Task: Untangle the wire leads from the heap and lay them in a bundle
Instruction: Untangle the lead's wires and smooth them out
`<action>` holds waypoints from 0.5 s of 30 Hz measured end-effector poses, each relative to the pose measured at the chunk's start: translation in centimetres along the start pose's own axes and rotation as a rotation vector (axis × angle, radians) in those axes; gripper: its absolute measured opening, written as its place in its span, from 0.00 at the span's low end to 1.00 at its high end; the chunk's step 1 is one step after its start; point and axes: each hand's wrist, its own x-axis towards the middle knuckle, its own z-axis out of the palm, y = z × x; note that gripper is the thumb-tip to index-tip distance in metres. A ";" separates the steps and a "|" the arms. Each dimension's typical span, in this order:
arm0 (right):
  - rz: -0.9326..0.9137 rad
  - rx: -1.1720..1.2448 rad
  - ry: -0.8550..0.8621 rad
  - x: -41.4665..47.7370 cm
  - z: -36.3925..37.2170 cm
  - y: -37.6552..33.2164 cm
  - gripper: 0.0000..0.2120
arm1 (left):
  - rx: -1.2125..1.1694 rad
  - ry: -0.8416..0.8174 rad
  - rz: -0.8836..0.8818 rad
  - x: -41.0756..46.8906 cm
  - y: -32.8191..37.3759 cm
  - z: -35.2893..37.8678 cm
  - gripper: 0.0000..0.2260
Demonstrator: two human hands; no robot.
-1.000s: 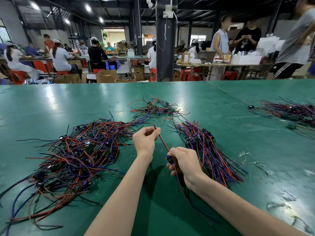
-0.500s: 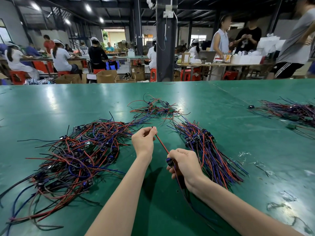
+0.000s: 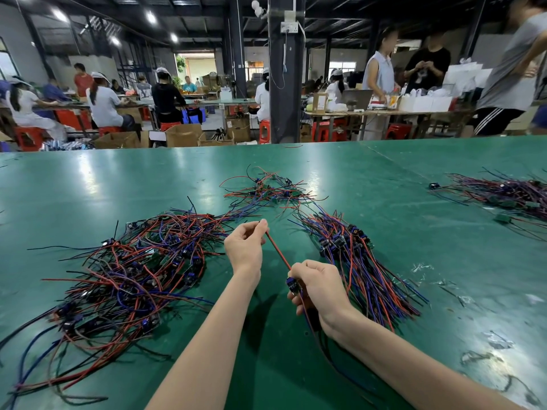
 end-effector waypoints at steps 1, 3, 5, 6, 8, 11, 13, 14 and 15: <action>-0.001 0.000 0.001 0.0 0.0 0.0 0.11 | 0.004 -0.007 0.005 0.0 0.0 0.0 0.05; -0.004 -0.003 0.003 0.1 0.0 0.0 0.11 | 0.011 -0.013 0.027 0.0 0.0 0.0 0.05; -0.007 -0.007 -0.002 0.1 0.1 0.1 0.12 | 0.035 0.003 0.069 -0.1 -0.1 0.0 0.06; -0.007 -0.008 -0.007 0.1 0.1 0.1 0.12 | 0.047 0.012 0.103 -0.1 -0.2 0.0 0.06; -0.010 -0.011 -0.019 0.1 0.1 0.2 0.13 | 0.062 0.023 0.146 -0.3 -0.3 0.0 0.05; -0.021 -0.005 -0.015 0.1 0.1 0.4 0.12 | -0.020 0.005 0.059 -0.4 -0.1 -0.2 0.06; -0.022 0.018 -0.011 0.2 0.1 0.4 0.12 | -0.110 -0.027 -0.038 -0.6 -0.1 -0.4 0.08; -0.019 0.032 -0.013 0.2 0.1 0.4 0.12 | -0.149 -0.043 -0.072 -0.9 -0.1 -0.6 0.08; -0.017 0.045 -0.016 0.2 0.1 0.4 0.12 | -0.170 -0.057 -0.102 -1.3 0.1 -0.6 0.09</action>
